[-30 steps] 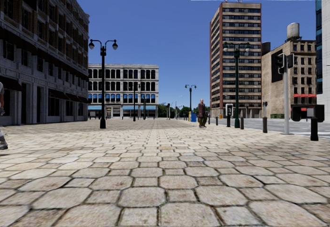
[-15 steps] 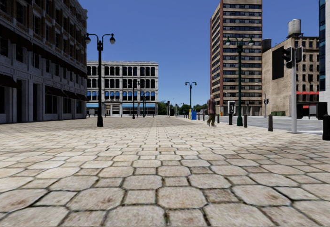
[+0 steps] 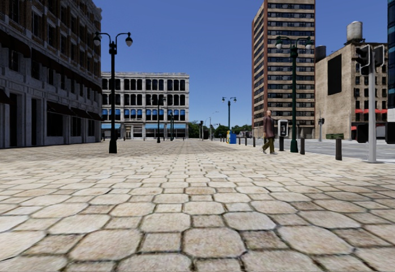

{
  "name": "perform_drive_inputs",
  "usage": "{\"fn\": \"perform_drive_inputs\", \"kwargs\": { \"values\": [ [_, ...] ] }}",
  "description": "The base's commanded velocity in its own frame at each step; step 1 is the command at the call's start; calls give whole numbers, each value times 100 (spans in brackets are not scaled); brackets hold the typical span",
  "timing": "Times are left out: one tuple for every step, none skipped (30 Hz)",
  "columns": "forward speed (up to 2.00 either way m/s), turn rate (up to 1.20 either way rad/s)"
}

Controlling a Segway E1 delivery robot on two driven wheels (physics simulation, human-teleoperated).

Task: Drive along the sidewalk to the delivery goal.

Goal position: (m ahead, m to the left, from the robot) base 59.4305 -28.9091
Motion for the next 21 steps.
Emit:
{"fn": "perform_drive_inputs", "kwargs": {
  "values": [
    [198,-41],
    [198,-46],
    [198,-46],
    [193,-48],
    [176,-48],
    [163,-48],
    [155,-48],
    [141,-48],
    [131,-50],
    [123,-54],
    [123,-54],
    [120,-55],
    [119,-56],
    [119,-56],
    [119,-56],
    [119,-56],
    [119,-56],
    [119,-56],
    [119,-56],
    [119,-56],
    [119,-56]
  ]
}}
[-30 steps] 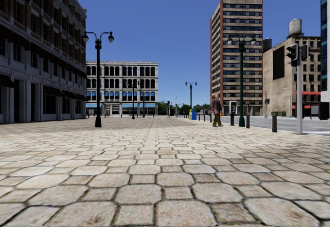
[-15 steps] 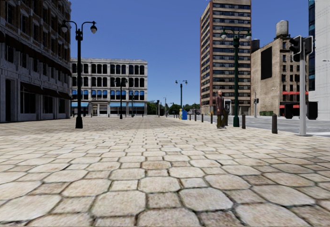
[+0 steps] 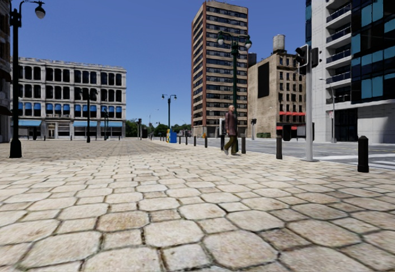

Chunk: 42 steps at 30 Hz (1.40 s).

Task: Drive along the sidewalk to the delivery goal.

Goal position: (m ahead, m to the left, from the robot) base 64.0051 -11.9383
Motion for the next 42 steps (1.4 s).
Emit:
{"fn": "perform_drive_inputs", "kwargs": {
  "values": [
    [119,-56],
    [119,-56],
    [119,-56],
    [119,-56],
    [120,-56],
    [120,-56],
    [121,-56],
    [121,-56],
    [121,-56],
    [122,-56],
    [122,-56],
    [122,-56],
    [123,-56],
    [123,-56],
    [124,-56],
    [124,-56],
    [124,-56],
    [124,-56],
    [129,-56],
    [152,-56],
    [183,-56],
    [191,-56],
    [193,-56],
    [194,-56],
    [194,-56],
    [194,-56],
    [194,-56],
    [194,-56],
    [194,-56],
    [194,-56],
    [194,-56],
    [194,-56],
    [194,-56],
    [194,-56],
    [194,-56],
    [194,-56],
    [194,-56],
    [194,-56],
    [194,-56],
    [194,-56],
    [194,-56],
    [194,-56]
  ]
}}
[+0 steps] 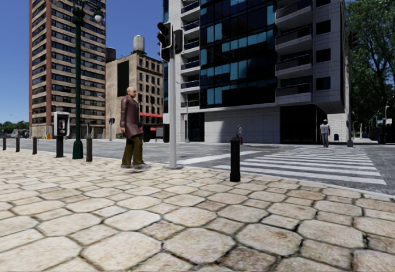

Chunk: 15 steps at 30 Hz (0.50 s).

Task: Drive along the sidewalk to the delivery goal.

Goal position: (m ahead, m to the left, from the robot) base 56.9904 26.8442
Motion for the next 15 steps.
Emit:
{"fn": "perform_drive_inputs", "kwargs": {
  "values": [
    [195,-56],
    [195,-56],
    [195,-56],
    [195,-56],
    [195,-56],
    [195,-56],
    [195,-56],
    [195,-56],
    [195,-56],
    [195,-56],
    [195,-56],
    [195,-56],
    [195,-56],
    [195,-56],
    [195,-56]
  ]
}}
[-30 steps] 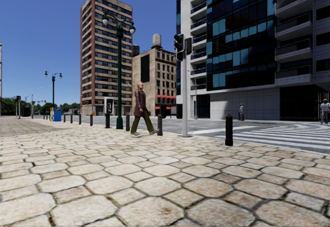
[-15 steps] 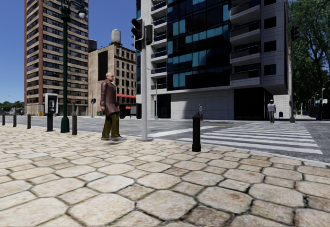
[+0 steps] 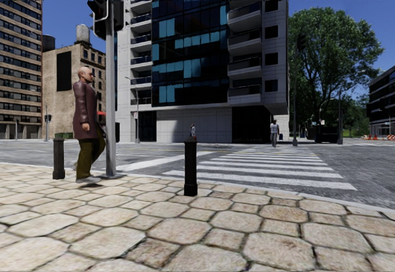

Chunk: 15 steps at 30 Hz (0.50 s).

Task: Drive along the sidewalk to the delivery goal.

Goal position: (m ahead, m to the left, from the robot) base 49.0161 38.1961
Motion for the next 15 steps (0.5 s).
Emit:
{"fn": "perform_drive_inputs", "kwargs": {
  "values": [
    [195,-56],
    [195,-56],
    [195,-58],
    [195,-59],
    [195,-59],
    [195,-59],
    [195,-59],
    [195,-60],
    [195,-60],
    [195,-60],
    [195,-60],
    [195,-60],
    [195,-60],
    [195,-60],
    [195,-60]
  ]
}}
